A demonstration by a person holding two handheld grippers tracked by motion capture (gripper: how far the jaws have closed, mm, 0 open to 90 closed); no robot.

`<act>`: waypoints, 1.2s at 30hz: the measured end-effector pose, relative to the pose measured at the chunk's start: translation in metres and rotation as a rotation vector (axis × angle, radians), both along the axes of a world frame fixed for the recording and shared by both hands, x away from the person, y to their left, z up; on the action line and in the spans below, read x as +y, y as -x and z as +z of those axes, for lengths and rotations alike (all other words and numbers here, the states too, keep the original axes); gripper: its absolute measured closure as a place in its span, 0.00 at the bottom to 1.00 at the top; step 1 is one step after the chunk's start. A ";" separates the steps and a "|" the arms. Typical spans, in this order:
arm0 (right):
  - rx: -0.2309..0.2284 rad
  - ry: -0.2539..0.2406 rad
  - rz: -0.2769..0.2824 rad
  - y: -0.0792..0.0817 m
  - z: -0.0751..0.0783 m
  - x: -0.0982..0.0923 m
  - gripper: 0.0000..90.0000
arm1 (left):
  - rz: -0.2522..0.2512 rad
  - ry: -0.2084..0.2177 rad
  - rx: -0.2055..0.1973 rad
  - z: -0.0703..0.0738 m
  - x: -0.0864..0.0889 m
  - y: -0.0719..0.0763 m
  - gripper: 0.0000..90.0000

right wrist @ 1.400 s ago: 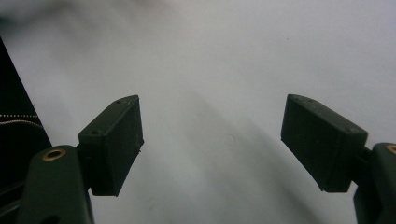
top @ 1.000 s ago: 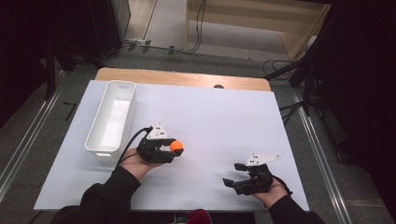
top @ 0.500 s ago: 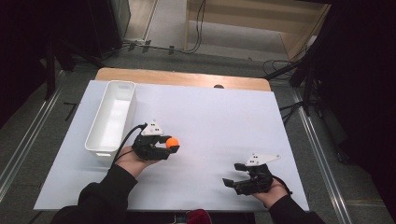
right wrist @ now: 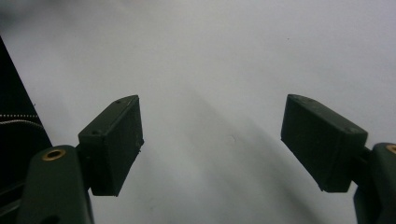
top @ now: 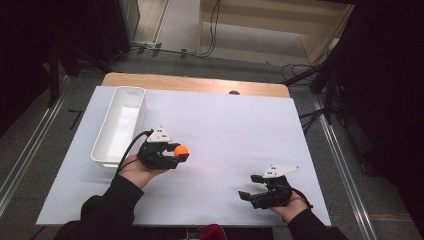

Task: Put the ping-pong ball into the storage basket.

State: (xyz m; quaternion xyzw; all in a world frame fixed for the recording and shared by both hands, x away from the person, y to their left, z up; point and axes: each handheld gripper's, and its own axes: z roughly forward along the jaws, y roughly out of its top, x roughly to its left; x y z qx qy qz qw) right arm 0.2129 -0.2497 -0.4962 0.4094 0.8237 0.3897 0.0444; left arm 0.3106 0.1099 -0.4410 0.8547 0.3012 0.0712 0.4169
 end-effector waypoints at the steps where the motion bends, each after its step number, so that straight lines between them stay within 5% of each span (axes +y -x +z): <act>1: 0.000 0.000 0.001 0.000 0.000 0.000 0.22 | 0.003 0.001 -0.002 0.001 0.000 0.000 0.56; 36: 0.000 0.000 0.000 0.000 0.000 0.000 0.22 | 0.059 0.003 -0.002 0.025 0.021 -0.011 0.56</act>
